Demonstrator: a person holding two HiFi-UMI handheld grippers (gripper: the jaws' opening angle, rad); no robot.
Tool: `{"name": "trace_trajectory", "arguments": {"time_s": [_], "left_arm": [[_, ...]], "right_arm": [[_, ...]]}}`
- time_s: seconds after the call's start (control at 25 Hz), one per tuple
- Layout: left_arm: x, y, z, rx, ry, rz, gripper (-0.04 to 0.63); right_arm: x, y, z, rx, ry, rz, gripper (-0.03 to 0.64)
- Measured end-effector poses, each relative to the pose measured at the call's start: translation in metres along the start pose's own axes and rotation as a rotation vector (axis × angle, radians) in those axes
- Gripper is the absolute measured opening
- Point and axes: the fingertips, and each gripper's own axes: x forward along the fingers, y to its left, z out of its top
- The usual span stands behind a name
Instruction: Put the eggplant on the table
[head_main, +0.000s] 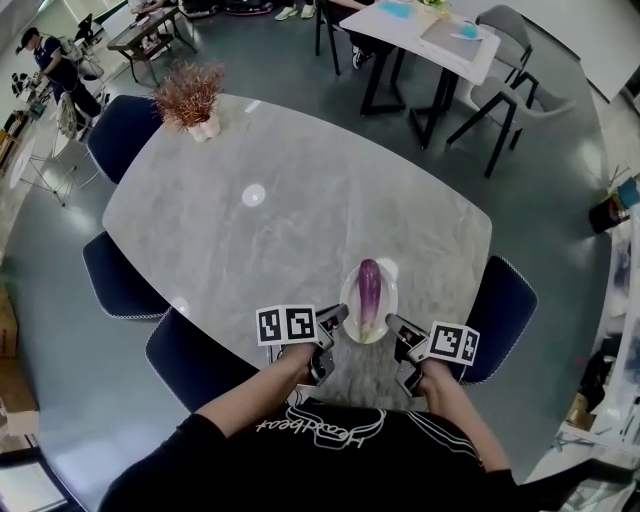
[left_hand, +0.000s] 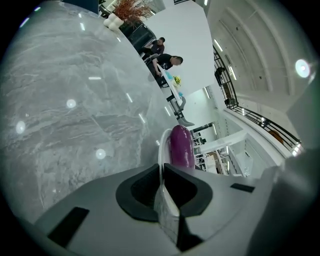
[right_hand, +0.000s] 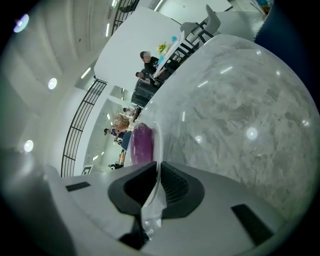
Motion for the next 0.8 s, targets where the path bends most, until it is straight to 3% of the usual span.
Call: {"name": "trace_trajectory", "arguments": {"time_s": [0.8], "left_arm": [[0.02,0.028,0.002,-0.018,0.026,0.057,0.023]], "right_arm": [[0.024,-0.032,0.001,0.049,0.013,-0.067,0.021]]}}
